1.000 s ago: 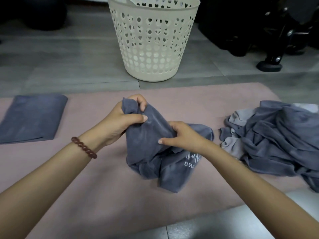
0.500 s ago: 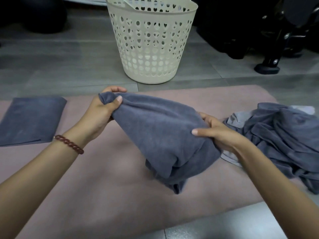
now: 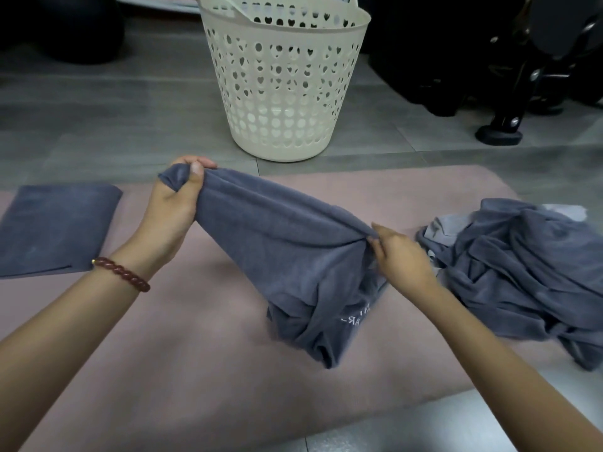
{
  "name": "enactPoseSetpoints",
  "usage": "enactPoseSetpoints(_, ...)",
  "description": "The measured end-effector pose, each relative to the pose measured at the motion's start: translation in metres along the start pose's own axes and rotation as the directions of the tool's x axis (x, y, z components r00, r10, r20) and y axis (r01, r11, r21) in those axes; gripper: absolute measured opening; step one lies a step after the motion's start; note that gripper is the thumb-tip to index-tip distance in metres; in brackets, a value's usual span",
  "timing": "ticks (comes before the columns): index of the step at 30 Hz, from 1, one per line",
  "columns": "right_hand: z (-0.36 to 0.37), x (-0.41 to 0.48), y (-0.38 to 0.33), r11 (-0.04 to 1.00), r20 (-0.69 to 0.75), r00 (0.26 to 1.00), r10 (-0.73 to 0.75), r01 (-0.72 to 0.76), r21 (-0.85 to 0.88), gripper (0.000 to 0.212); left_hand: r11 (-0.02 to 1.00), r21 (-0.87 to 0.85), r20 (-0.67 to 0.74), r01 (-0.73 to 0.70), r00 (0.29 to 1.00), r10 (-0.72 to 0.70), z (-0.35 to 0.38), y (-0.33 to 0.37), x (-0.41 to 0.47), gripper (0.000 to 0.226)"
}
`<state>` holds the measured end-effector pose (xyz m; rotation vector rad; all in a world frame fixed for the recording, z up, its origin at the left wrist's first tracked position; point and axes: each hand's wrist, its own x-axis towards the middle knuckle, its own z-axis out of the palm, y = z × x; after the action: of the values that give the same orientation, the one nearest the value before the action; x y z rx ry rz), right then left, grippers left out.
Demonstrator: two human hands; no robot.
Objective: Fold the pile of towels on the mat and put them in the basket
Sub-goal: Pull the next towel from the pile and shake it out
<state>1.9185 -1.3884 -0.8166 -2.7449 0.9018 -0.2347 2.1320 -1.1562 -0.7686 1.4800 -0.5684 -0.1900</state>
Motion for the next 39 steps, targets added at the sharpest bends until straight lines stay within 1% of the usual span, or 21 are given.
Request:
enactPoseSetpoints(1,-0.003,0.001,-0.002,0.986,0.002,1.000,0.030,-0.030,0.164,0.020,0.999,0.010,-0.087,-0.032,0.996,0.033,-0.001,0.000,0.002,0.016)
enactPoseSetpoints(2,-0.008,0.003,-0.007,0.923,0.012,0.997,0.070,-0.069,0.379,0.022,0.997,0.031,-0.175,-0.075,0.981,0.079,-0.002,0.002,0.004,0.018)
enactPoseSetpoints(3,-0.014,0.006,-0.010,0.849,-0.004,0.994,0.108,-0.091,0.521,0.025,0.993,0.048,-0.242,-0.112,0.963,0.121,-0.002,0.005,0.005,0.021)
enactPoseSetpoints(4,-0.023,0.012,-0.014,0.825,-0.049,0.993,0.111,-0.064,0.562,0.028,0.989,0.057,-0.276,-0.133,0.950,0.144,-0.002,0.011,0.007,0.023)
enactPoseSetpoints(6,-0.053,0.025,-0.019,0.872,-0.175,0.983,0.047,0.045,0.488,0.034,0.984,0.072,-0.289,-0.164,0.941,0.178,-0.003,0.028,0.018,0.024)
enactPoseSetpoints(7,-0.076,0.034,-0.021,0.916,-0.211,0.977,-0.014,0.097,0.390,0.035,0.979,0.080,-0.283,-0.188,0.937,0.204,-0.006,0.039,0.028,0.024)
enactPoseSetpoints(9,-0.123,0.053,-0.026,0.977,-0.192,0.968,-0.164,0.186,0.106,0.045,0.964,0.138,-0.230,-0.227,0.939,0.254,-0.014,0.067,0.056,0.027)
enactPoseSetpoints(10,-0.147,0.065,-0.027,0.977,-0.178,0.961,-0.211,0.208,-0.039,0.049,0.952,0.192,-0.176,-0.239,0.946,0.273,-0.019,0.083,0.071,0.028)
enactPoseSetpoints(11,-0.169,0.076,-0.029,0.970,-0.204,0.952,-0.230,0.205,-0.133,0.045,0.936,0.252,-0.109,-0.244,0.954,0.278,-0.021,0.098,0.086,0.025)
enactPoseSetpoints(13,-0.210,0.095,-0.036,0.969,-0.345,0.912,-0.221,0.168,-0.179,0.027,0.909,0.342,0.011,-0.238,0.968,0.249,-0.020,0.127,0.110,0.008)
enactPoseSetpoints(16,-0.273,0.126,-0.044,0.995,-0.517,0.850,-0.099,0.091,-0.041,0.021,0.878,0.398,0.102,-0.265,0.964,0.245,-0.012,0.178,0.142,0.015)
enactPoseSetpoints(18,-0.325,0.142,-0.054,0.998,-0.551,0.834,-0.039,0.056,0.015,0.016,0.852,0.396,0.178,-0.343,0.939,0.295,-0.007,0.227,0.161,0.014)
enactPoseSetpoints(19,-0.352,0.147,-0.060,0.999,-0.544,0.838,-0.037,0.039,-0.007,0.011,0.851,0.364,0.185,-0.378,0.925,0.332,-0.004,0.254,0.171,0.017)
enactPoseSetpoints(20,-0.380,0.150,-0.069,0.998,-0.538,0.841,-0.052,0.033,-0.045,0.007,0.865,0.311,0.147,-0.394,0.919,0.366,-0.002,0.282,0.179,0.019)
enactPoseSetpoints(23,-0.462,0.152,-0.095,0.999,-0.559,0.829,-0.037,0.010,-0.051,0.023,0.891,0.152,-0.047,-0.428,0.897,0.440,0.001,0.364,0.199,0.012)
enactPoseSetpoints(26,-0.535,0.155,-0.113,0.996,-0.660,0.750,0.043,0.018,0.085,0.023,0.868,0.080,-0.151,-0.491,0.854,0.497,0.000,0.442,0.212,0.020)
enactPoseSetpoints(30,-0.616,0.156,-0.134,0.969,-0.764,0.642,0.057,0.148,0.196,0.011,0.806,0.028,-0.224,-0.591,0.782,0.581,-0.006,0.535,0.209,0.012)
enactPoseSetpoints(32,-0.644,0.157,-0.140,0.939,-0.783,0.617,0.082,0.216,0.269,0.010,0.776,0.034,-0.262,-0.630,0.744,0.615,-0.008,0.565,0.210,0.020)
enactPoseSetpoints(34,-0.660,0.157,-0.139,0.890,-0.776,0.615,0.138,0.267,0.369,0.009,0.761,0.059,-0.271,-0.646,0.724,0.635,-0.009,0.583,0.211,0.018)
enactPoseSetpoints(37,-0.662,0.156,-0.132,0.847,-0.760,0.624,0.180,0.294,0.442,0.003,0.782,0.119,-0.261,-0.612,0.740,0.619,-0.007,0.592,0.212,0.028)
enactPoseSetpoints(39,-0.655,0.156,-0.131,0.784,-0.759,0.611,0.224,0.350,0.513,0.005,0.818,0.103,-0.285,-0.566,0.771,0.570,-0.006,0.595,0.210,0.032)
